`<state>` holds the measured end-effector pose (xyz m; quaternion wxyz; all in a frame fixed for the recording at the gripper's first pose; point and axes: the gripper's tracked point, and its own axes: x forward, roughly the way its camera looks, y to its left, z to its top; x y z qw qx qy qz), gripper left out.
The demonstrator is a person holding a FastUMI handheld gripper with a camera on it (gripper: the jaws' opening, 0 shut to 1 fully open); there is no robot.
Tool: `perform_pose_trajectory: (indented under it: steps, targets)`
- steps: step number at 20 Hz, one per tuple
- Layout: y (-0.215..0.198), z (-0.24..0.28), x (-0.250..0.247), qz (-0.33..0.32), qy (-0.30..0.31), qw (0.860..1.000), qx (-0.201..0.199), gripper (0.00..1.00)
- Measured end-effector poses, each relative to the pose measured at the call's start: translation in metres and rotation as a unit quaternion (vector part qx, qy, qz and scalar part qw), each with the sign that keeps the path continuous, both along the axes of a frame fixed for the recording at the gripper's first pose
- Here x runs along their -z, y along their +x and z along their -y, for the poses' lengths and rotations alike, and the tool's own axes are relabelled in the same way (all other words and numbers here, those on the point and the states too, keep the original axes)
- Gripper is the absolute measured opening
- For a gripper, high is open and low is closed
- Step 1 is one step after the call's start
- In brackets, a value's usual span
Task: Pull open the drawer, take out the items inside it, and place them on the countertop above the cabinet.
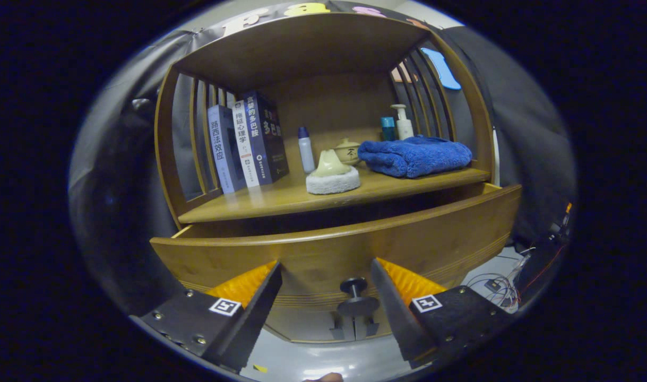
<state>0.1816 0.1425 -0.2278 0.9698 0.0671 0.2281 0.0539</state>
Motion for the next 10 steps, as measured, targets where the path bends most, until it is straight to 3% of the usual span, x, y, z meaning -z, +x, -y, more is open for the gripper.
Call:
perform_pose_trajectory:
  steps: [10]
  targets:
    - [0.018, -0.003, 0.005, -0.003, 0.006, 1.000, 0.001, 1.00]
